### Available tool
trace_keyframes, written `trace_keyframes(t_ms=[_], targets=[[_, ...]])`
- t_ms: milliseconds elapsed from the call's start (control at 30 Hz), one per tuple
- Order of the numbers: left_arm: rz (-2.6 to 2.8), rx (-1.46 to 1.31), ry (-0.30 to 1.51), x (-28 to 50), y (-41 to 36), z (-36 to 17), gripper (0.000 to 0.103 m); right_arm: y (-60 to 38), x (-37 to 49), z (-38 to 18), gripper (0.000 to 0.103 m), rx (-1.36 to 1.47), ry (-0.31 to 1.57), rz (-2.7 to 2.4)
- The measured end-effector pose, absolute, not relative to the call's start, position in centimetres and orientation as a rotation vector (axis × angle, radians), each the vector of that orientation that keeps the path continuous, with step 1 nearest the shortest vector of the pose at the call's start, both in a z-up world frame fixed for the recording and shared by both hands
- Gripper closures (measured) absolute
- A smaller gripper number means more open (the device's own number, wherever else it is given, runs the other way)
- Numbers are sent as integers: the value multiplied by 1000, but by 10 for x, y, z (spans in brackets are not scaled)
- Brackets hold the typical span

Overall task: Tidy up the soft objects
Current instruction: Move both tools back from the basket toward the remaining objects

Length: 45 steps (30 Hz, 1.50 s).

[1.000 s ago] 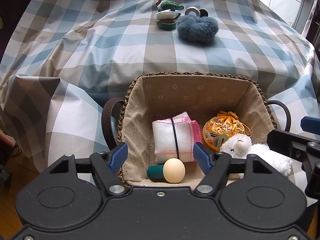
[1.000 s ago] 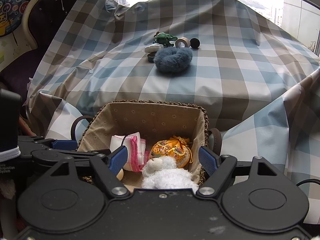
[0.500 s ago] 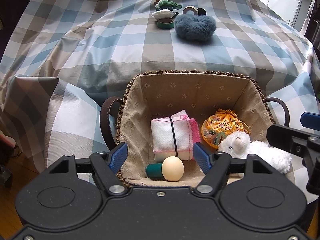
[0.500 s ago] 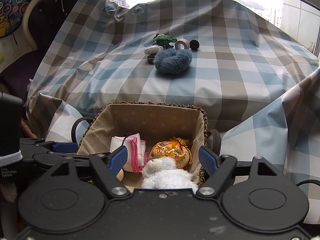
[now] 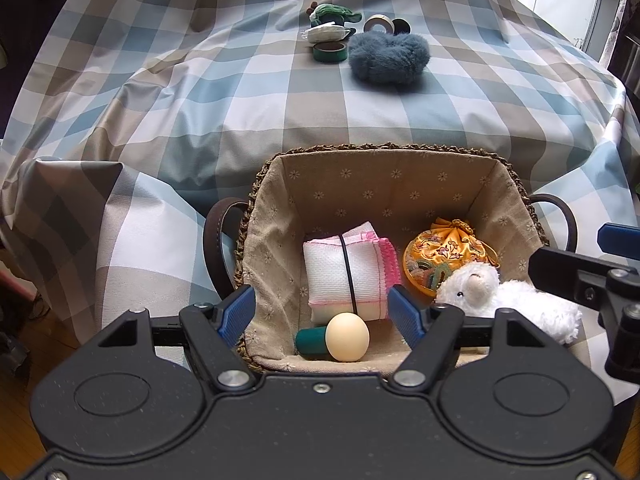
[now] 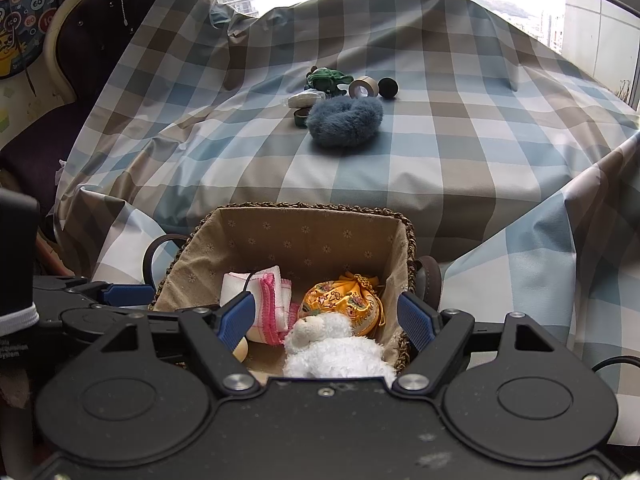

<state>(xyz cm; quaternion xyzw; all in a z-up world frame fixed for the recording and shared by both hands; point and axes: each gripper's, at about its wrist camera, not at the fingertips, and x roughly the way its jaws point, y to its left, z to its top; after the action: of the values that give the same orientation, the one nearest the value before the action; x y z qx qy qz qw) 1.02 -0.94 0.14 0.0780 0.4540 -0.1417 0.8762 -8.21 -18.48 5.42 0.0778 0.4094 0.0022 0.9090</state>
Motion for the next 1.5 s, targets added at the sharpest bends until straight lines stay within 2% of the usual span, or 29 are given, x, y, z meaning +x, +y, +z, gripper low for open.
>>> trace_keyframes(t_ms=[133, 433, 767, 1000, 1500], targets=[[-293, 168, 937, 8, -9, 4, 22, -185, -81, 53, 24, 161, 850, 3], [-301, 201, 892, 19, -12, 15, 17, -187, -73, 52, 20, 152, 850, 2], [-329, 235, 834, 61, -19, 29, 11, -213, -34, 65, 14, 135, 751, -52], [-327, 257, 747, 105, -32, 40, 4, -236, 15, 71, 3, 129, 659, -95], [-300, 248, 635, 219, -47, 12, 4, -242, 126, 32, 0, 144, 647, -120]])
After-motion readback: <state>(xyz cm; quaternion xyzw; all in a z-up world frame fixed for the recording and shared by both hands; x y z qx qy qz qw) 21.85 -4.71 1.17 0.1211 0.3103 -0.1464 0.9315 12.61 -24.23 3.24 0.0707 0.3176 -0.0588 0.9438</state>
